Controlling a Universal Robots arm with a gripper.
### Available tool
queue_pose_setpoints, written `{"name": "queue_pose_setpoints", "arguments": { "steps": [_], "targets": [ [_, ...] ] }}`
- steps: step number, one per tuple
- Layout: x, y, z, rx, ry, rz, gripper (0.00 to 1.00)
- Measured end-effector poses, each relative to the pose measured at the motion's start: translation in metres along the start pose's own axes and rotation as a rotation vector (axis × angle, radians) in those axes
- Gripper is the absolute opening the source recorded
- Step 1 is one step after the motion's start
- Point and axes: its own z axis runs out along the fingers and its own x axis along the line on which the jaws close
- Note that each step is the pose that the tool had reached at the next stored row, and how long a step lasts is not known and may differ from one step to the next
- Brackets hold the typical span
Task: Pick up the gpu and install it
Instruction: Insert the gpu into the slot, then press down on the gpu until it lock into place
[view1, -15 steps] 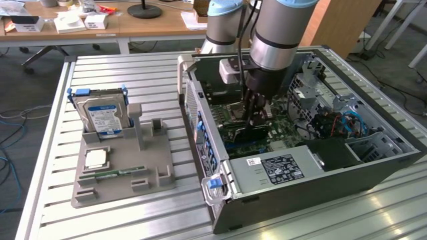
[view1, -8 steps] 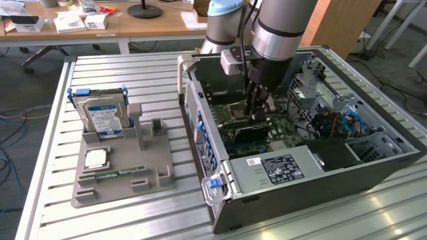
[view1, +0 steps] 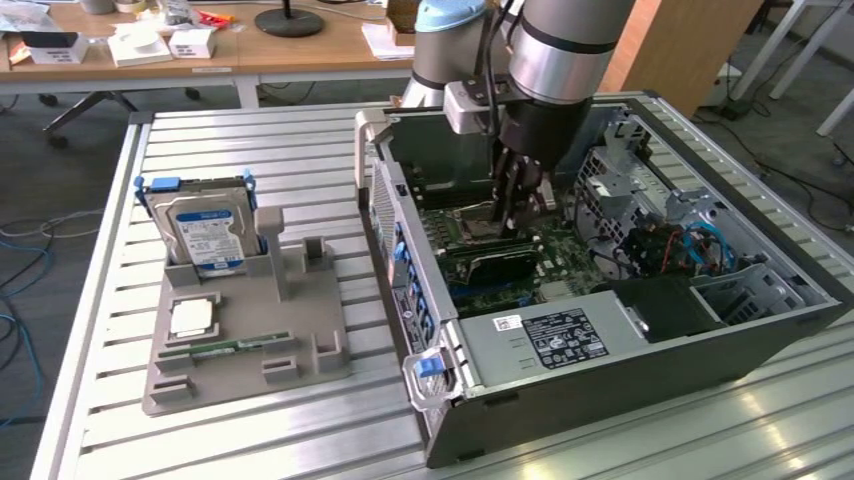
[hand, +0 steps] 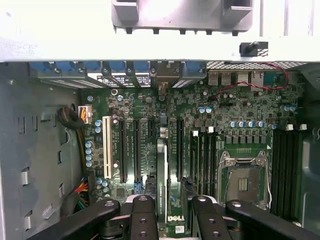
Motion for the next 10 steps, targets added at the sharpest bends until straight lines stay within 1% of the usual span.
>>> {"name": "queue_pose_setpoints", "arguments": {
  "steps": [10],
  "targets": [
    [0.0000, 0.0000, 0.0000, 0.0001, -0.0001, 0.000, 0.33]
  ]
}}
